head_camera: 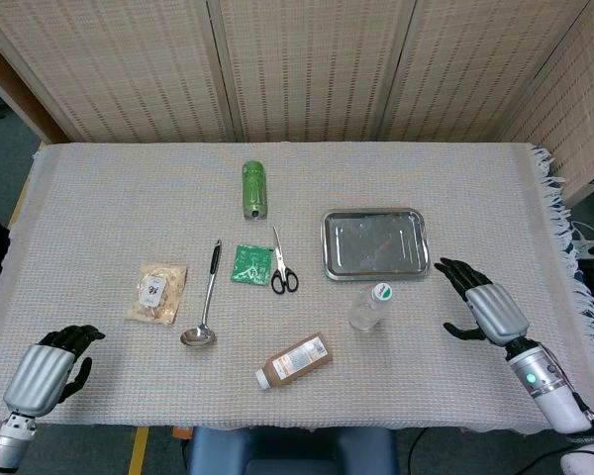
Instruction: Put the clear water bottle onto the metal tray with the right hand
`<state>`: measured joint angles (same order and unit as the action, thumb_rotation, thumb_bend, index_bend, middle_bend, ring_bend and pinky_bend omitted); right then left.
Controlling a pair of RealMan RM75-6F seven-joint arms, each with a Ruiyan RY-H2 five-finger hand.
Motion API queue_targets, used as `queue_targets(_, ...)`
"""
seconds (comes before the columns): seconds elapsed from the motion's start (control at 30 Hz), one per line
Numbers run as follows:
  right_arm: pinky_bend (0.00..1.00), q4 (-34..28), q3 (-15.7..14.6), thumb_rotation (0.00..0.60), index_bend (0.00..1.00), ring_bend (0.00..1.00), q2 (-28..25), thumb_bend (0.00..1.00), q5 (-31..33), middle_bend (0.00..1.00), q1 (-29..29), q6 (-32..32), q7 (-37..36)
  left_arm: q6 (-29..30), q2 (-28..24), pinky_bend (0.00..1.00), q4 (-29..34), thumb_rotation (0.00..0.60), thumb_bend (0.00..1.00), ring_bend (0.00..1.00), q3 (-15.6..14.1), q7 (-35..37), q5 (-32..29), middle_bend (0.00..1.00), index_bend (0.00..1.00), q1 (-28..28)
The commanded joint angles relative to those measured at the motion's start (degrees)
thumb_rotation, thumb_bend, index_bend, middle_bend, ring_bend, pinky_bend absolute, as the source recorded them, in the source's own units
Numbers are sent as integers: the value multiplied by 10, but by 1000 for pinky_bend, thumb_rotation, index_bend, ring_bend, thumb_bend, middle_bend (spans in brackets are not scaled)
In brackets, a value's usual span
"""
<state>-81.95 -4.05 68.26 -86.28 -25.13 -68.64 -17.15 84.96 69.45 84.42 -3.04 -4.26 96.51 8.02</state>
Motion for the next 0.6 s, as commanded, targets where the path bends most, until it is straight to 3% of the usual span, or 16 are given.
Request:
queue_targets(0.03,168,0,2,600,0,0,1,0,-3,0,1,3,-1,5,-2,380,1,600,587,250,0,1,4,287,323,-1)
queue_targets(0.27,175,4,-1,600,0,0,-4,0,-32,0,-1,10,-49,10,-3,381,4,600,587,250,-3,-1,11,287,323,-1)
queue_targets(0.6,177,54,-35,600,0,0,20,0,-130,0,-48,38,-267,20,-5,381,9,600,587,250,-4,-4,18,286,323,-5)
